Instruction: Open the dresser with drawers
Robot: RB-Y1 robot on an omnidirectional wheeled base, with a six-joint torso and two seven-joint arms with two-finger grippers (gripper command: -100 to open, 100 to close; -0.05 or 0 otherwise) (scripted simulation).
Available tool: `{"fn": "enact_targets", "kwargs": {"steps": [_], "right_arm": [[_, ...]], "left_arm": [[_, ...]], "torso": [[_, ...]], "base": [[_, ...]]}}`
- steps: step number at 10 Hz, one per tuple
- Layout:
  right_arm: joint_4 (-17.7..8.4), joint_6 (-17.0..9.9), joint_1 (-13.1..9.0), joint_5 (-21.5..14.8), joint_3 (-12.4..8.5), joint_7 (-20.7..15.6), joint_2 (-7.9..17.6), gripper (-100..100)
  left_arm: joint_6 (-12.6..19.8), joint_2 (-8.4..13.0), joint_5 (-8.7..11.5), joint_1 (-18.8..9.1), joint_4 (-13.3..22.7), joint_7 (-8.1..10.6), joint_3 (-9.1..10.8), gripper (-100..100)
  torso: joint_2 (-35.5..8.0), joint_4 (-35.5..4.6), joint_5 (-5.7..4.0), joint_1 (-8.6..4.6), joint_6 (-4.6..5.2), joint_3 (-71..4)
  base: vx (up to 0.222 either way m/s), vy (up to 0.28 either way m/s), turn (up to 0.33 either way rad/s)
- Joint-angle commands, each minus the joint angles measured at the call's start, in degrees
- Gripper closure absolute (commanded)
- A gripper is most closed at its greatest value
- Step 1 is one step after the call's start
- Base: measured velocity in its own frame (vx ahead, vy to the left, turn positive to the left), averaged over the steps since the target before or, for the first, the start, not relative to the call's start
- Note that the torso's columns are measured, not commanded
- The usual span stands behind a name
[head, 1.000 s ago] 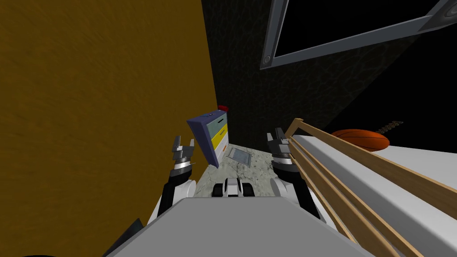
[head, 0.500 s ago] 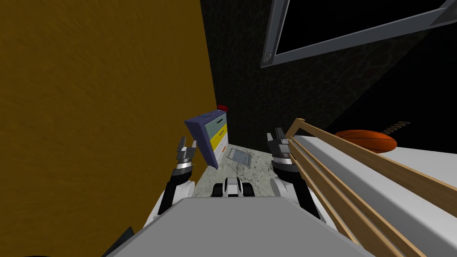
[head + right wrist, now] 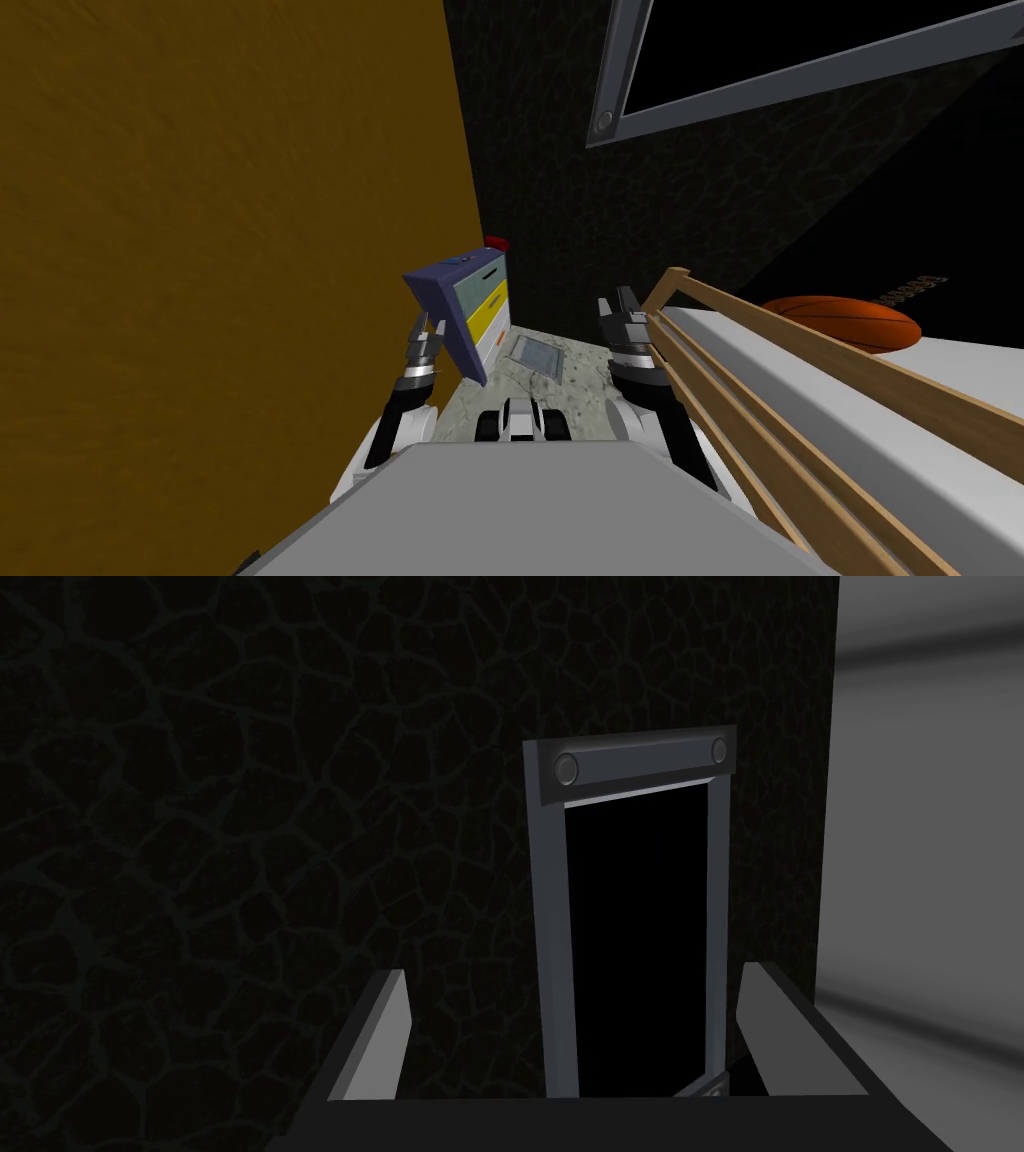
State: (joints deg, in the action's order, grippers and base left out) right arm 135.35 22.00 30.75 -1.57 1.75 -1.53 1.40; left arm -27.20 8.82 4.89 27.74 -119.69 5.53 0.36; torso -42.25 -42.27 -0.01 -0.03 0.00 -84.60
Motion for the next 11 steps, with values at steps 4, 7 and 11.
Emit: {"fn": "enact_targets", "kwargs": {"steps": [4, 7, 11], "right_arm": [[0.0, 0.0, 0.0, 0.0, 0.0, 0.0, 0.0, 0], [0.0, 0.0, 0.0, 0.0, 0.0, 0.0, 0.0, 0], [0.0, 0.0, 0.0, 0.0, 0.0, 0.0, 0.0, 0]], "left_arm": [[-2.1, 1.4, -0.6, -2.4, 8.8, -0.63, 0.14, -100], [-3.0, 1.7, -0.9, -3.6, 13.1, -0.93, 0.23, -100], [-4.5, 1.8, -1.3, -5.4, 19.8, -1.41, 0.38, -100]], "torso": [[0.0, 0.0, 0.00, -0.02, 0.00, 0.0], [-0.2, -0.1, 0.02, 0.06, 0.00, 0.1], [0.2, 0.0, 0.00, -0.01, 0.00, -0.1]], "base": [[0.113, -0.015, -0.013], [0.063, -0.009, -0.011], [0.124, -0.013, -0.017]]}}
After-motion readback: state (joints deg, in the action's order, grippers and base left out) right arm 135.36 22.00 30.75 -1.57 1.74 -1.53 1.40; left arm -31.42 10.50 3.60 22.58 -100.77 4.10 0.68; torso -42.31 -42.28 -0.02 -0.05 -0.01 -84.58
